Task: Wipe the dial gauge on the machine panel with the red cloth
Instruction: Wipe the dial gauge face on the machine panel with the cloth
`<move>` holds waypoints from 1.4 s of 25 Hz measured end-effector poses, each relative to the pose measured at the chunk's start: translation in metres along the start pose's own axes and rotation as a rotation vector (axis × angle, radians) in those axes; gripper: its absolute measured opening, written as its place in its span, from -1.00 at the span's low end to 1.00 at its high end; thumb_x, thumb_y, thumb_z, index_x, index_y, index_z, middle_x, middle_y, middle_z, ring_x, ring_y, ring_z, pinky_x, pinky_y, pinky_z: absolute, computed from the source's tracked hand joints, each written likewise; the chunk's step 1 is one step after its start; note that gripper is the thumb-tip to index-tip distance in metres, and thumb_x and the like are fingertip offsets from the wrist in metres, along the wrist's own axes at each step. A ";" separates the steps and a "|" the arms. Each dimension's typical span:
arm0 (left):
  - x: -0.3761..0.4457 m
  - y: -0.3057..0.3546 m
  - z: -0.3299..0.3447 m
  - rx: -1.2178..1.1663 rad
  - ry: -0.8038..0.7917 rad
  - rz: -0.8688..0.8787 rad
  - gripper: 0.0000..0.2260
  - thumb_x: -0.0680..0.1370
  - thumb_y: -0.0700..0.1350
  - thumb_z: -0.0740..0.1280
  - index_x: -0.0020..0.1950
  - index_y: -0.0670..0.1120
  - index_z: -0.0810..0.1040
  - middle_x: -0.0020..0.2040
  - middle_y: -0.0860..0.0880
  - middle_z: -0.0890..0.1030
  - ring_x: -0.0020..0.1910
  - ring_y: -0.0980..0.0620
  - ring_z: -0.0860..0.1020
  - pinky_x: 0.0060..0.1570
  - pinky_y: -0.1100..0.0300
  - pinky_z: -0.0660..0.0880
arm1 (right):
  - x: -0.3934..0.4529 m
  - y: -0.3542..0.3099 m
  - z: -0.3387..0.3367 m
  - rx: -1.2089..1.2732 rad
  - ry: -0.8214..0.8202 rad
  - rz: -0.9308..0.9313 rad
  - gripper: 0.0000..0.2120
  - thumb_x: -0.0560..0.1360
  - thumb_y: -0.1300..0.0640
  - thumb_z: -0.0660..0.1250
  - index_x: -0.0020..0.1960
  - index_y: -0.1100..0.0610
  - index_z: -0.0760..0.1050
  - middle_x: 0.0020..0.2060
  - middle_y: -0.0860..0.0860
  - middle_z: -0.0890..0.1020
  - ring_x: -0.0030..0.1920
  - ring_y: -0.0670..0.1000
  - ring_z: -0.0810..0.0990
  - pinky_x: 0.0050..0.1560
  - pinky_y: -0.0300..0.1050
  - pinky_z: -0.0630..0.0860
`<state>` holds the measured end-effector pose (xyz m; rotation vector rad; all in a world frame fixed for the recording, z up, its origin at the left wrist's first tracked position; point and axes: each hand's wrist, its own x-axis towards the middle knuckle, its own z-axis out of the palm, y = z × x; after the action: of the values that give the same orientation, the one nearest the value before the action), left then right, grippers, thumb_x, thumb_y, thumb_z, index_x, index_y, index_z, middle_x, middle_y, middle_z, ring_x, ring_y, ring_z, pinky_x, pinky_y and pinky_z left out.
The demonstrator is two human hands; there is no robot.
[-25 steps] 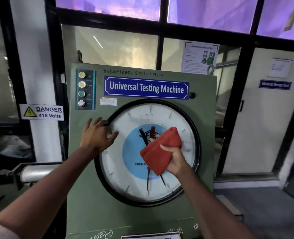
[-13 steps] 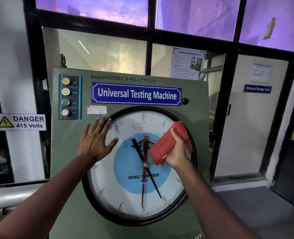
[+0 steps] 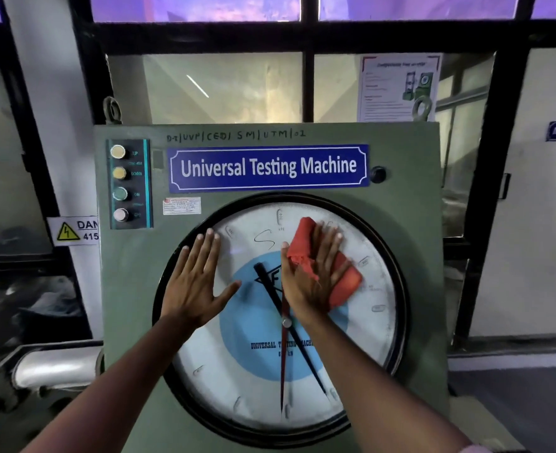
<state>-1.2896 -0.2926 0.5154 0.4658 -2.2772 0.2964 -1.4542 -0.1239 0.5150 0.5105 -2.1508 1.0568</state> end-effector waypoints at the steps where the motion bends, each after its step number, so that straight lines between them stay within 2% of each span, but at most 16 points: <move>1: -0.002 -0.001 0.005 0.007 0.001 -0.003 -0.10 0.61 0.46 0.02 0.77 -0.06 -0.11 0.78 -0.02 -0.10 0.77 -0.01 -0.13 0.74 0.00 -0.13 | -0.003 -0.006 0.004 -0.027 0.016 -0.089 -0.12 0.64 -0.43 0.00 0.75 0.03 -0.18 0.75 0.09 -0.09 0.74 0.11 -0.18 0.66 0.39 -0.23; 3: -0.005 -0.002 0.012 0.044 0.036 -0.002 -0.09 0.61 0.46 0.04 0.77 -0.08 -0.09 0.78 -0.05 -0.06 0.77 -0.03 -0.09 0.73 0.02 -0.16 | -0.011 -0.006 0.012 -0.060 0.017 -0.313 -0.15 0.64 -0.44 -0.01 0.76 -0.02 -0.15 0.76 0.03 -0.06 0.74 0.08 -0.12 0.66 0.38 -0.17; 6: -0.005 -0.006 0.022 0.085 0.074 -0.007 -0.08 0.62 0.47 0.03 0.77 -0.10 -0.07 0.78 -0.10 -0.02 0.77 -0.03 -0.08 0.74 0.01 -0.16 | -0.015 0.041 0.013 -0.160 -0.005 -0.629 -0.23 0.67 -0.39 0.04 0.75 -0.08 -0.06 0.75 -0.04 -0.02 0.74 0.02 -0.03 0.64 0.41 0.05; 7: -0.008 -0.009 0.026 0.095 0.084 -0.009 -0.08 0.61 0.48 0.02 0.77 -0.10 -0.09 0.78 -0.10 -0.04 0.77 -0.02 -0.12 0.74 0.01 -0.17 | -0.013 0.058 0.010 -0.186 0.000 -0.633 -0.25 0.68 -0.37 0.05 0.75 -0.09 -0.05 0.75 -0.04 -0.01 0.74 0.02 -0.02 0.63 0.40 0.08; 9: -0.010 -0.015 0.032 0.090 0.113 -0.030 -0.07 0.61 0.48 0.01 0.78 -0.09 -0.11 0.79 -0.09 -0.05 0.77 0.01 -0.14 0.73 0.02 -0.19 | -0.002 0.070 0.006 -0.213 0.058 -0.489 -0.28 0.69 -0.32 0.02 0.75 -0.07 -0.04 0.75 -0.02 0.02 0.74 0.04 -0.03 0.65 0.39 0.03; 12: -0.014 -0.019 0.044 0.081 0.181 -0.024 -0.07 0.60 0.49 0.00 0.78 -0.09 -0.09 0.79 -0.09 -0.03 0.77 -0.01 -0.09 0.73 0.03 -0.19 | 0.019 0.020 0.016 -0.134 0.182 -0.249 -0.28 0.70 -0.28 0.02 0.75 -0.01 -0.02 0.75 0.03 0.01 0.74 0.11 -0.04 0.67 0.38 -0.03; 15: -0.010 -0.024 0.048 0.048 0.193 -0.016 -0.05 0.59 0.51 -0.01 0.78 -0.09 -0.08 0.79 -0.04 -0.07 0.77 -0.01 -0.07 0.73 0.03 -0.17 | 0.014 -0.031 0.032 -0.107 0.128 -0.415 -0.27 0.67 -0.25 0.13 0.75 -0.07 0.00 0.75 -0.03 0.01 0.74 0.08 -0.02 0.67 0.36 -0.05; 19: -0.011 -0.025 0.049 0.035 0.193 -0.013 -0.03 0.58 0.52 0.00 0.78 -0.10 -0.07 0.79 -0.03 -0.11 0.77 0.00 -0.09 0.73 0.03 -0.18 | -0.007 0.022 0.019 -0.279 -0.013 -0.678 -0.33 0.71 -0.31 -0.02 0.75 -0.12 -0.06 0.75 -0.05 0.01 0.74 0.06 0.00 0.65 0.41 0.05; 21: -0.011 -0.026 0.048 0.029 0.179 -0.003 -0.03 0.59 0.52 0.00 0.78 -0.10 -0.08 0.79 -0.05 -0.11 0.77 -0.01 -0.09 0.73 0.03 -0.20 | 0.007 0.049 0.002 -0.346 -0.039 -0.644 -0.34 0.72 -0.30 -0.07 0.75 -0.13 -0.11 0.75 -0.02 -0.02 0.73 0.10 -0.02 0.65 0.44 0.06; 22: -0.012 -0.026 0.049 0.030 0.175 0.004 -0.04 0.59 0.52 -0.01 0.78 -0.11 -0.09 0.79 -0.05 -0.10 0.77 -0.01 -0.09 0.73 0.03 -0.21 | 0.017 0.050 -0.005 -0.321 -0.019 -0.546 -0.34 0.72 -0.29 -0.06 0.75 -0.14 -0.12 0.75 0.00 -0.02 0.73 0.11 -0.03 0.67 0.41 0.00; 25: -0.012 -0.029 0.049 0.024 0.190 0.013 -0.03 0.59 0.51 0.00 0.78 -0.12 -0.06 0.79 -0.06 -0.08 0.77 -0.02 -0.07 0.73 0.02 -0.17 | 0.021 0.002 0.007 -0.207 0.074 -0.281 -0.28 0.68 -0.23 0.05 0.75 -0.09 -0.11 0.75 0.05 -0.01 0.74 0.14 -0.04 0.68 0.37 -0.06; 27: -0.014 -0.028 0.050 0.034 0.224 0.012 -0.04 0.59 0.51 0.02 0.77 -0.13 -0.04 0.79 -0.06 -0.05 0.77 -0.01 -0.06 0.73 0.01 -0.14 | -0.002 -0.027 0.025 -0.216 0.026 -0.415 -0.26 0.68 -0.22 0.11 0.75 -0.11 -0.12 0.76 0.02 -0.04 0.74 0.12 -0.07 0.68 0.36 -0.09; 30: -0.012 -0.027 0.048 0.037 0.212 0.018 -0.04 0.60 0.50 0.02 0.78 -0.12 -0.05 0.79 -0.06 -0.05 0.77 -0.01 -0.06 0.73 0.01 -0.14 | -0.014 0.010 0.013 -0.322 -0.054 -0.646 -0.24 0.68 -0.23 0.19 0.75 -0.14 -0.11 0.75 -0.02 -0.02 0.74 0.07 -0.03 0.68 0.34 -0.07; 31: -0.013 -0.028 0.048 0.038 0.202 0.019 -0.04 0.60 0.50 0.02 0.78 -0.12 -0.06 0.79 -0.06 -0.07 0.77 -0.01 -0.06 0.74 0.01 -0.14 | -0.009 0.027 0.002 -0.344 -0.052 -0.629 -0.25 0.69 -0.23 0.19 0.75 -0.15 -0.10 0.75 -0.01 -0.01 0.74 0.07 -0.02 0.67 0.36 -0.02; 33: -0.014 -0.027 0.049 0.048 0.201 0.015 -0.03 0.59 0.51 0.03 0.78 -0.12 -0.08 0.79 -0.06 -0.08 0.77 -0.02 -0.07 0.74 0.00 -0.16 | 0.005 0.038 -0.011 -0.304 -0.025 -0.448 -0.30 0.72 -0.23 0.11 0.74 -0.16 -0.12 0.75 0.01 -0.04 0.74 0.09 -0.05 0.66 0.39 0.03; 35: -0.012 -0.026 0.048 0.044 0.187 0.005 -0.03 0.59 0.50 0.04 0.78 -0.11 -0.08 0.80 -0.06 -0.08 0.77 -0.03 -0.06 0.74 0.00 -0.16 | 0.014 0.009 -0.003 -0.191 0.010 -0.276 -0.29 0.70 -0.22 0.08 0.74 -0.14 -0.15 0.74 0.04 -0.07 0.73 0.12 -0.11 0.67 0.42 -0.03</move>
<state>-1.3022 -0.3303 0.4763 0.4362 -2.0941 0.3768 -1.4678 -0.1166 0.5212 0.6851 -2.0731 0.6938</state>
